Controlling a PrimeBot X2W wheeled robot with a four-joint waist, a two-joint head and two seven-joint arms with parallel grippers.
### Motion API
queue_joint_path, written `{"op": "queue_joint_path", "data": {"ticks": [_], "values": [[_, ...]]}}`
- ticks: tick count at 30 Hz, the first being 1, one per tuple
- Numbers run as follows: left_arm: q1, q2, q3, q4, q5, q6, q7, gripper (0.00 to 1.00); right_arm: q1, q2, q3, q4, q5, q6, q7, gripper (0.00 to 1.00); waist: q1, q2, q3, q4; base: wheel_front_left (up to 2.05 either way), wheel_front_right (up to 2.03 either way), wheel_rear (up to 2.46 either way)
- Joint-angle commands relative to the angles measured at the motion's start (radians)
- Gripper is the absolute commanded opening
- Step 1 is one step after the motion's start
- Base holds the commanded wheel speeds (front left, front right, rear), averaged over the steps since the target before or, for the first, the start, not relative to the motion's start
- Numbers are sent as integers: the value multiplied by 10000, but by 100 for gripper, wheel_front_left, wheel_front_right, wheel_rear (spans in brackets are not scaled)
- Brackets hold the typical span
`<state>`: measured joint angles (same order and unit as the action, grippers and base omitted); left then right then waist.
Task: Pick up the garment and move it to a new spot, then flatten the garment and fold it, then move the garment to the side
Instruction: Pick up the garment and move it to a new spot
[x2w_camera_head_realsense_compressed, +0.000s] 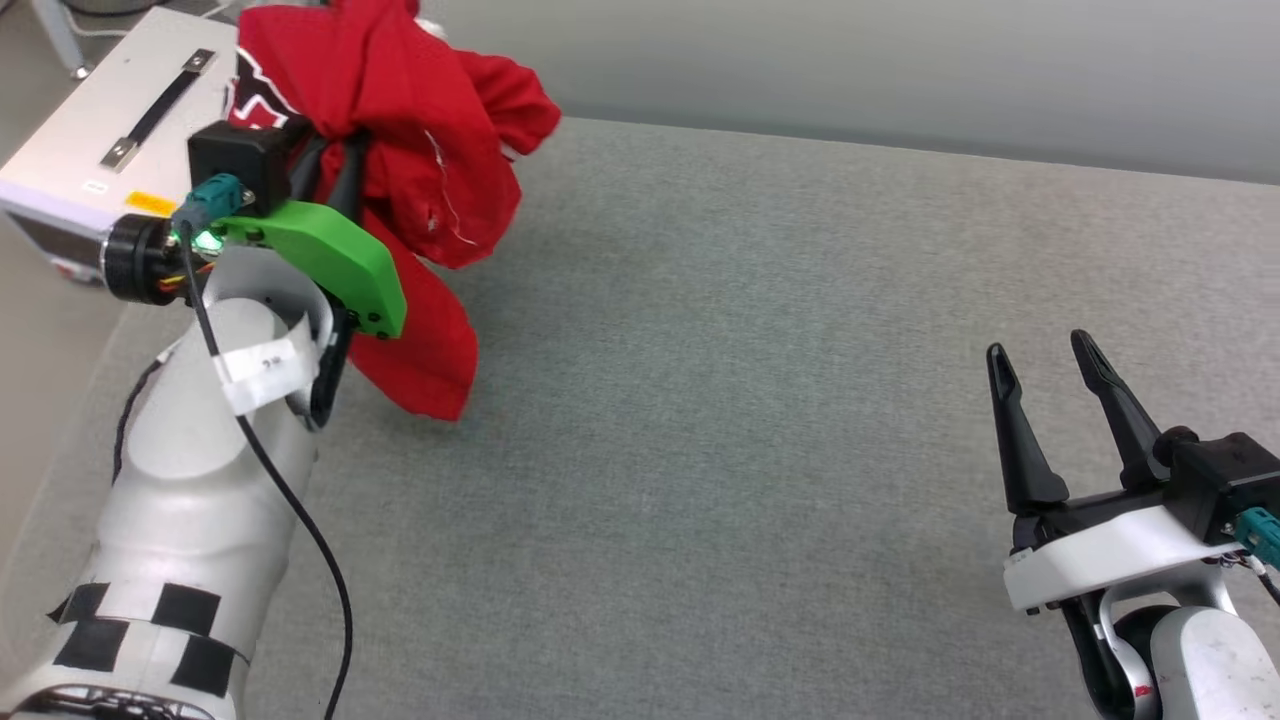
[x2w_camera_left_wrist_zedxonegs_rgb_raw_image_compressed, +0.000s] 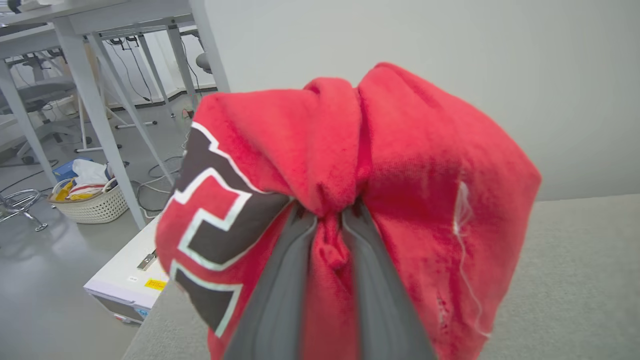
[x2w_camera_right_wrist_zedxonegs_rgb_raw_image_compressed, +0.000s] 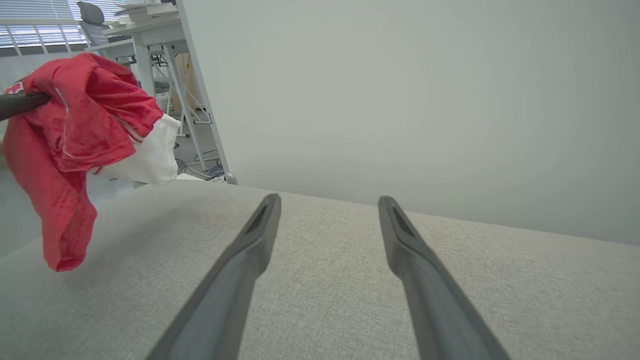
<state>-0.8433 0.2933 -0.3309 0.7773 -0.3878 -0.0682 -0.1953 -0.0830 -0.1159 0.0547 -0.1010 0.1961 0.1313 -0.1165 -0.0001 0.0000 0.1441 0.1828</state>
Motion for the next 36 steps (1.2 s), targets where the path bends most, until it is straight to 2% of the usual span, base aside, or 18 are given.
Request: {"op": "queue_joint_path", "data": {"ticks": [1,6,16,22,28,33,34,35,36], "values": [[255,-76,-136,-306,117,-108,63,0,103,26,-46,38,-94,-6,-83,100,1,0,-373,-799,0,0,0],[955,-307,-676,-1325,169,-231,473,0,224,133,-223,68,-115,-6,-112,100,1,0,-417,-1559,0,0,0],[2411,-1441,-2589,-2631,62,-538,1324,0,244,254,-386,0,-123,-6,-114,100,1,0,-97,-2705,0,0,0],[2948,-2026,-4421,-2774,-93,-614,1814,0,146,288,-410,-4,-66,-6,-194,100,1,0,331,-2958,0,0,0],[3096,-2199,-6284,-2733,-674,-622,2057,0,23,316,-411,102,1,-6,-319,100,1,0,654,-2975,0,0,0],[2922,-2216,-7026,-2524,-1008,-623,1918,0,-44,335,-396,225,10,-6,-377,100,1,0,695,-2880,0,0,0],[2890,-2219,-7038,-2470,-1029,-623,1789,39,-46,336,-387,260,7,-6,-381,100,1,0,659,-2854,0,0,0],[2863,-2223,-7039,-2438,-1040,-623,1683,97,-44,336,-388,286,1,-6,-385,100,1,0,622,-2828,0,0,0],[2835,-2229,-7003,-2417,-1047,-620,1498,100,-32,337,-397,323,-11,-6,-385,100,1,0,542,-2795,0,0,0]]}}
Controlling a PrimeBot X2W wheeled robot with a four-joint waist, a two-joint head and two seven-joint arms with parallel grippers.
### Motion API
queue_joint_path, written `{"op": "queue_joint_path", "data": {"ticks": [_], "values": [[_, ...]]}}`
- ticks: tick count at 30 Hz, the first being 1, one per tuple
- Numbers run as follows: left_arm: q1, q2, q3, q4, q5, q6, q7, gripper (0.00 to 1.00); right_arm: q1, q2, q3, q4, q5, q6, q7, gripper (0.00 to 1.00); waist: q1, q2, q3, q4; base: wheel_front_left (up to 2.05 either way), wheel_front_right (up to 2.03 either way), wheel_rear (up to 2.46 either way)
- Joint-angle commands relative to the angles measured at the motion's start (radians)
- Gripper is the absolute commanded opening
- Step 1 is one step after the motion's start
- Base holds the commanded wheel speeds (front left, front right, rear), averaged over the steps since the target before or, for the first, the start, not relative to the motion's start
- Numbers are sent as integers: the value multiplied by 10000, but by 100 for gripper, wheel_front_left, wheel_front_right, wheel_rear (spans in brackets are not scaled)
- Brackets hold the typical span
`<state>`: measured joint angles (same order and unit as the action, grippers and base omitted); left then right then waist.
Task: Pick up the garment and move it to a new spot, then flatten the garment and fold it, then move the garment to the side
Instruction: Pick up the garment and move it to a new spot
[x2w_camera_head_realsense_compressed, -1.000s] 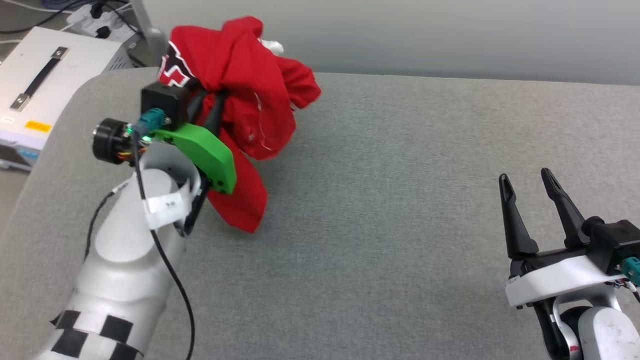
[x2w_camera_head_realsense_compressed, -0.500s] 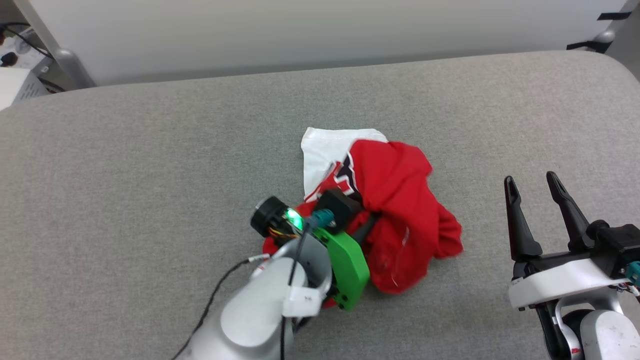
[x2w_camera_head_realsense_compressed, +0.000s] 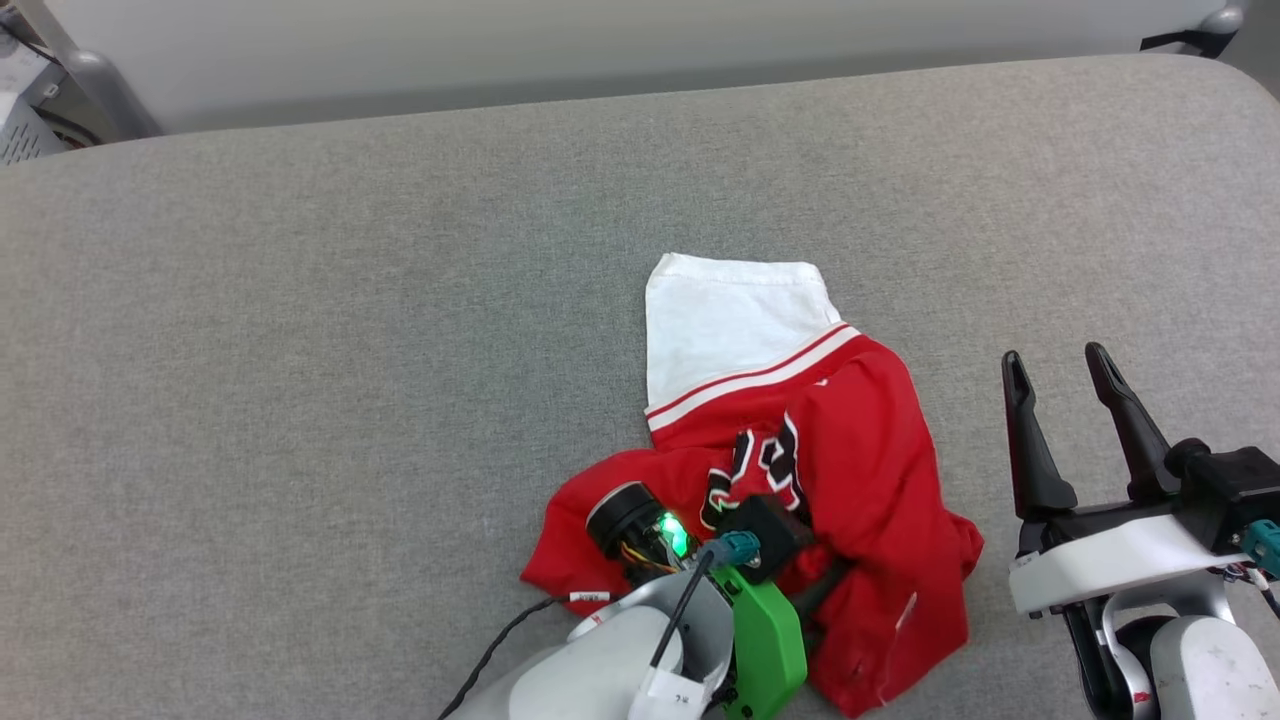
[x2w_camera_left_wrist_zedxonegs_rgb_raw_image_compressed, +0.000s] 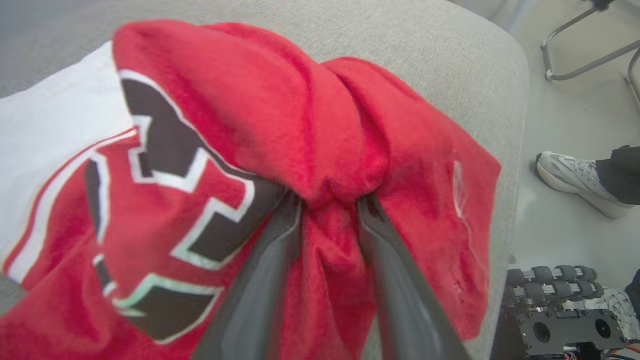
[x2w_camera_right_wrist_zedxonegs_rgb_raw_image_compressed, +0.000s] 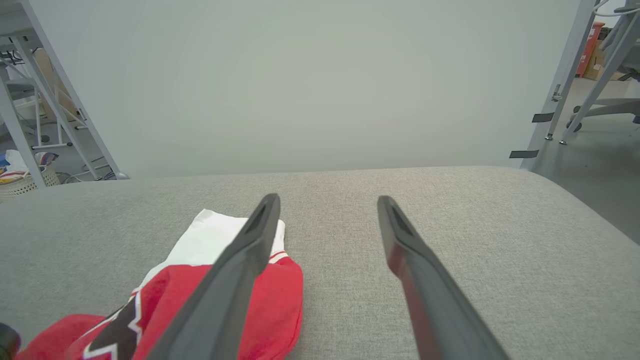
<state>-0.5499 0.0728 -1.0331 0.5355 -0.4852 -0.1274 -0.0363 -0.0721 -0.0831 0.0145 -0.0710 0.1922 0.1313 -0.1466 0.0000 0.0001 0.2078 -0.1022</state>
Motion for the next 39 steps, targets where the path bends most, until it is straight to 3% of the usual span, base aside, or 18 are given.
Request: {"op": "queue_joint_path", "data": {"ticks": [1,5,12,19,27,33,39], "values": [[-117,-30,46,10,-71,-15,-230,100,-126,9,4,44,20,-6,-78,100,0,-1,-157,82,0,0,0],[-102,-46,290,-71,-84,254,-929,100,-22,14,28,103,-28,-6,-25,100,0,-1,-522,184,0,0,0],[114,365,1661,-798,-352,1461,-2029,100,285,38,-44,54,-125,-6,141,100,0,-1,-1100,384,0,0,0],[887,1196,3448,-2010,-339,2819,-2244,100,483,84,-96,-50,-176,-6,287,100,0,-1,-1332,573,0,0,0],[2036,1997,5505,-3357,194,3841,-2252,100,555,123,-197,-141,-213,-6,402,100,0,-1,-1312,857,0,0,0],[3016,2332,6611,-3966,332,4090,-2253,100,628,142,-214,-123,-246,-6,461,100,0,-1,-1406,1008,0,0,0],[4025,2517,6901,-4333,284,4006,-2253,100,812,133,-226,-48,-280,-6,535,100,0,-1,-1610,980,0,0,0]]}}
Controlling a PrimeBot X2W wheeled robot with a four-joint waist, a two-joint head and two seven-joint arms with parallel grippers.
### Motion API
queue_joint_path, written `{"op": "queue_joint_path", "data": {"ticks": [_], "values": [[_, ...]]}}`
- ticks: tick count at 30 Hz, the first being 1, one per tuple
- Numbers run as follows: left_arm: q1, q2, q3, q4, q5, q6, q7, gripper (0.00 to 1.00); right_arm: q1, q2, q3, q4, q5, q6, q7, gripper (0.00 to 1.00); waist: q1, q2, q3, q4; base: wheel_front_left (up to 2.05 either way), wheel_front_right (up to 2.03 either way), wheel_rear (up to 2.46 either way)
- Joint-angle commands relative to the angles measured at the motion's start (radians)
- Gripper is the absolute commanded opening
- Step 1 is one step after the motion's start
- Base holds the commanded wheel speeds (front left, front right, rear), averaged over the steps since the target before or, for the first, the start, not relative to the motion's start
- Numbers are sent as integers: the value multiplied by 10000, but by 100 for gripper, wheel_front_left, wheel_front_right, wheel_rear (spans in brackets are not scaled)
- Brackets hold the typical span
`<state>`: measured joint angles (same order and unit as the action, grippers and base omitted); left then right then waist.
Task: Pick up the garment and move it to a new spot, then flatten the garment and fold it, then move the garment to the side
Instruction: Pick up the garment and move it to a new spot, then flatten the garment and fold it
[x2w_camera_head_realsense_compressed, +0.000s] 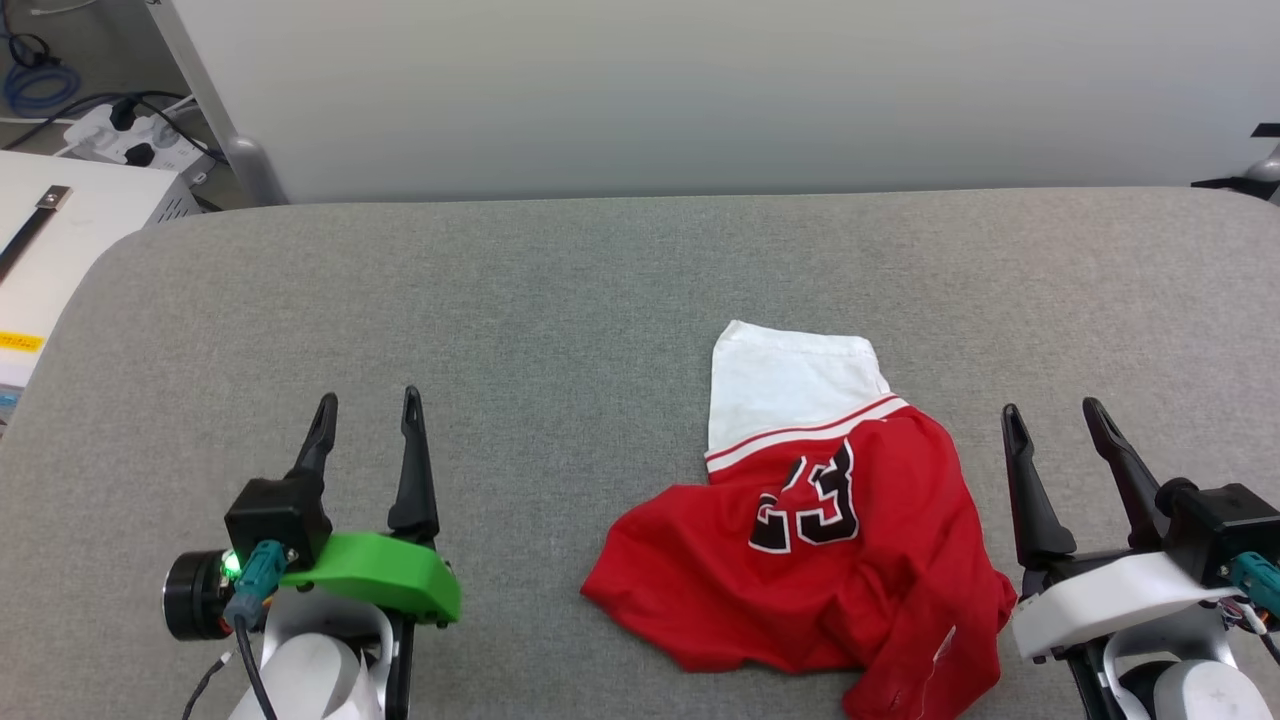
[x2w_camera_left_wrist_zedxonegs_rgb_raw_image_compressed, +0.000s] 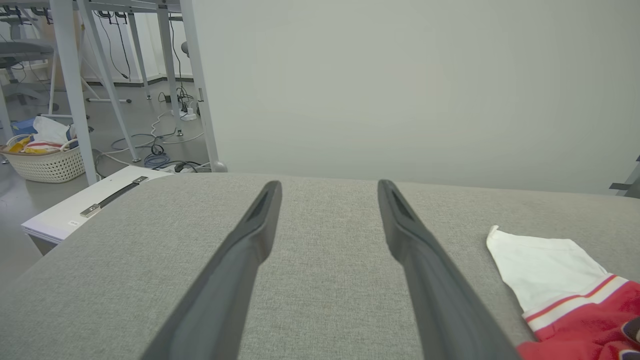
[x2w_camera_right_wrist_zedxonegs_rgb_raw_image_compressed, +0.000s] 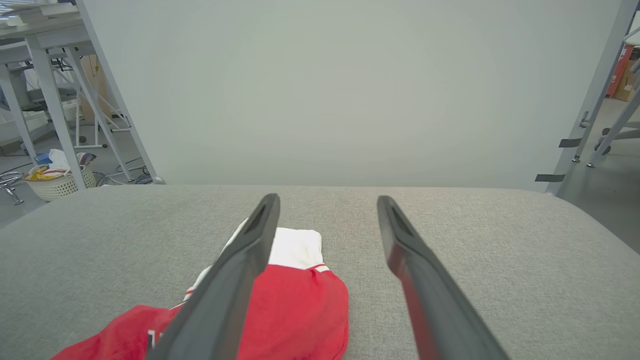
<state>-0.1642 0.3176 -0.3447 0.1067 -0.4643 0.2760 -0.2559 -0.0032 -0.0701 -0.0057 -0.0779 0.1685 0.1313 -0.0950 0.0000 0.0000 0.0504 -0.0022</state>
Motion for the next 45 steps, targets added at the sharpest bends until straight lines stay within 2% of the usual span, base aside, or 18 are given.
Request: {"op": "queue_joint_path", "data": {"ticks": [1,12,25,28,33,45], "values": [[267,93,17,-90,70,-42,-58,100,156,8,-47,23,-43,-6,22,100,0,0,-50,-27,0,0,0],[853,296,-267,-350,108,0,274,100,528,-42,-91,7,-202,-6,144,100,0,0,-256,-111,0,0,0],[812,360,-406,-272,26,-32,484,100,677,-96,-177,-283,-231,-6,344,100,0,0,-263,45,0,0,0],[606,352,-598,-207,-104,-253,916,100,649,-99,-209,-341,-224,-6,359,100,0,0,-168,103,0,0,0],[-90,241,-1201,153,-425,-920,2187,100,527,-147,-164,-416,-212,-6,395,100,0,0,116,98,0,0,0],[-1509,-209,-2629,1967,-827,-2038,5151,100,74,-367,-39,-345,3,-6,321,100,0,0,1087,-307,0,0,0]]}}
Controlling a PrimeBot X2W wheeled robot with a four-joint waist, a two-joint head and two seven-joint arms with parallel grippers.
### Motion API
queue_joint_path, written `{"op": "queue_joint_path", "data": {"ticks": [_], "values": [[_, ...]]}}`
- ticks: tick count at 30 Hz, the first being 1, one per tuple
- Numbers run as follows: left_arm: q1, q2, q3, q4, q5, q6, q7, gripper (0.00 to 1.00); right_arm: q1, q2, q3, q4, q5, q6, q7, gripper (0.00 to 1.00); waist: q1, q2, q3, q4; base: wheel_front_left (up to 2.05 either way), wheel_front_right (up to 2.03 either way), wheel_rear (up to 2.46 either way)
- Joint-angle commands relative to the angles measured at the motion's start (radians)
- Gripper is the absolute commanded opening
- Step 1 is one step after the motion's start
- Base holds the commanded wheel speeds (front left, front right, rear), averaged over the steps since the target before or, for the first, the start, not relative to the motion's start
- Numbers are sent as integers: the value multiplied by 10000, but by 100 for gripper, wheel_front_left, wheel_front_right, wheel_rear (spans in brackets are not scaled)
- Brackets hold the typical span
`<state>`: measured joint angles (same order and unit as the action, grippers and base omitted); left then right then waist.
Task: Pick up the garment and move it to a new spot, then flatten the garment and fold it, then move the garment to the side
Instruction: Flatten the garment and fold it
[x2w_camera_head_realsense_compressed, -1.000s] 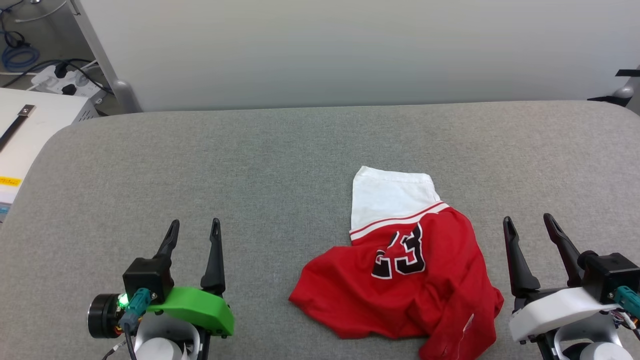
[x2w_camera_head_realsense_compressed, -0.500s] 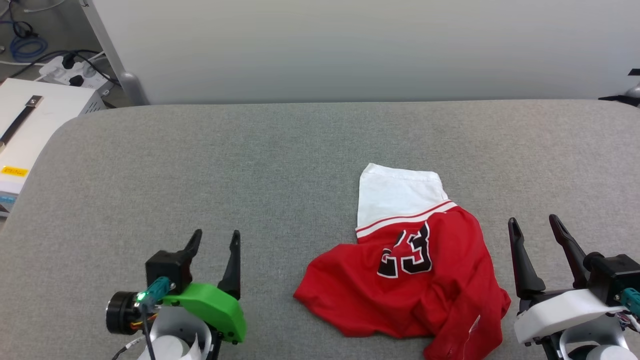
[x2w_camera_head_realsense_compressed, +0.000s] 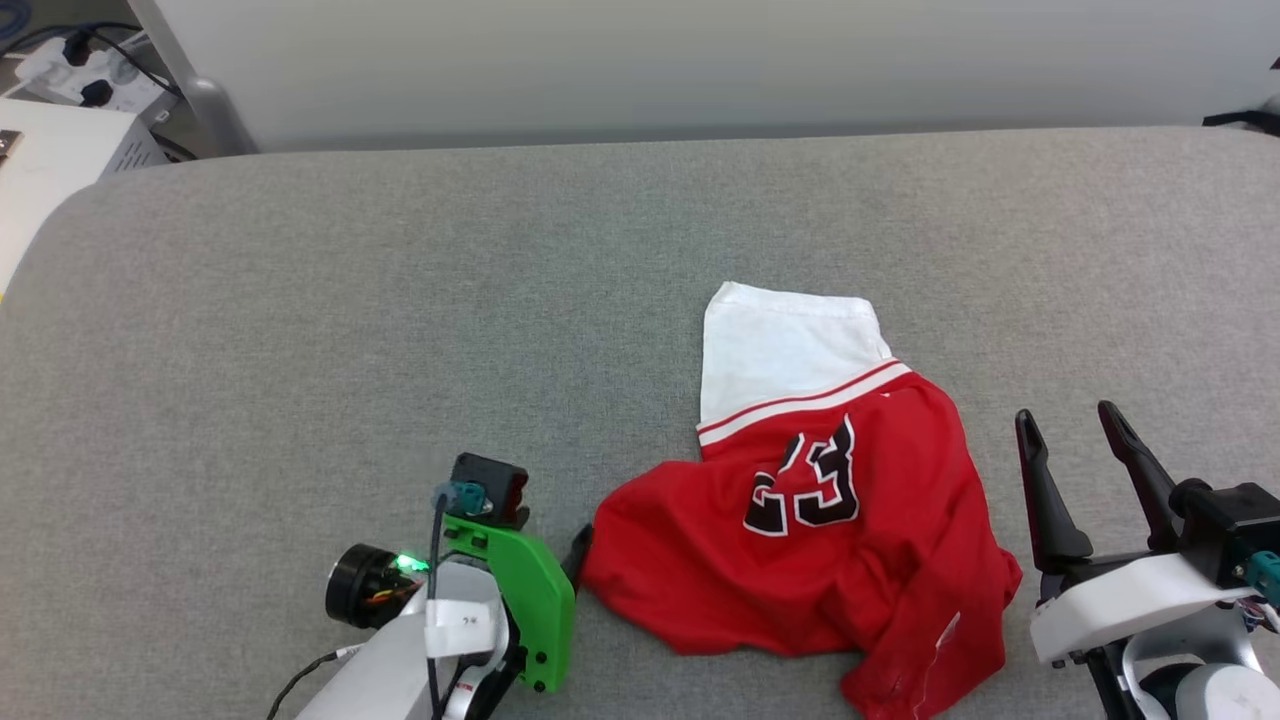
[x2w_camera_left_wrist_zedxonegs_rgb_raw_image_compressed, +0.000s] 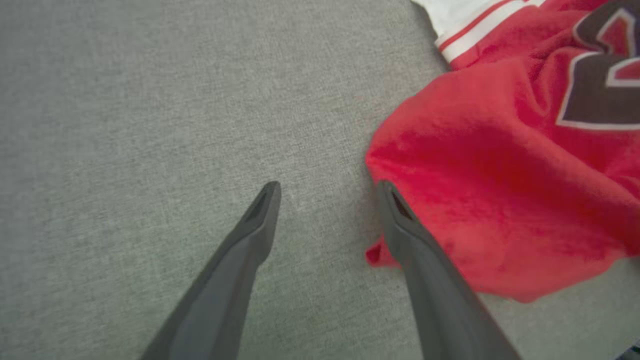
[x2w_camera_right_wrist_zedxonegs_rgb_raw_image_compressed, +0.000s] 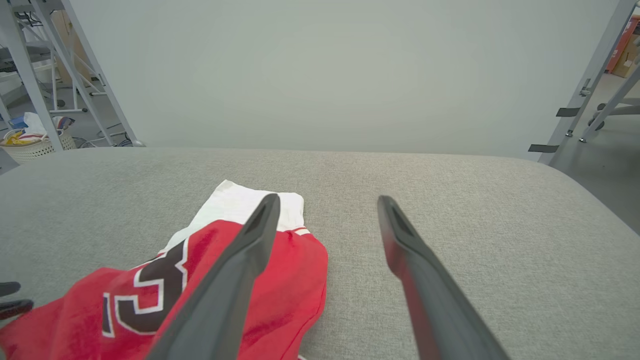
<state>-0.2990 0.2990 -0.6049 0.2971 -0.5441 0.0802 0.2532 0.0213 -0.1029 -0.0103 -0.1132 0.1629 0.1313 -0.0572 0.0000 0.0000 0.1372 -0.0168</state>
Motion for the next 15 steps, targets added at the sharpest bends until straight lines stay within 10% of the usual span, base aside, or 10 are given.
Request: {"op": "queue_joint_path", "data": {"ticks": [1,10,15], "values": [[-226,-38,-150,199,-22,-176,241,100,-202,-46,6,33,72,-6,-76,100,0,0,253,-179,0,0,0],[-553,-191,-1635,1054,252,-1293,1823,100,-376,-20,39,241,128,-6,-204,100,0,0,451,-307,0,0,0],[-682,-213,-2269,1223,459,-1632,2260,17,-455,-3,39,345,163,-6,-248,100,0,0,468,-296,0,0,0]]}}
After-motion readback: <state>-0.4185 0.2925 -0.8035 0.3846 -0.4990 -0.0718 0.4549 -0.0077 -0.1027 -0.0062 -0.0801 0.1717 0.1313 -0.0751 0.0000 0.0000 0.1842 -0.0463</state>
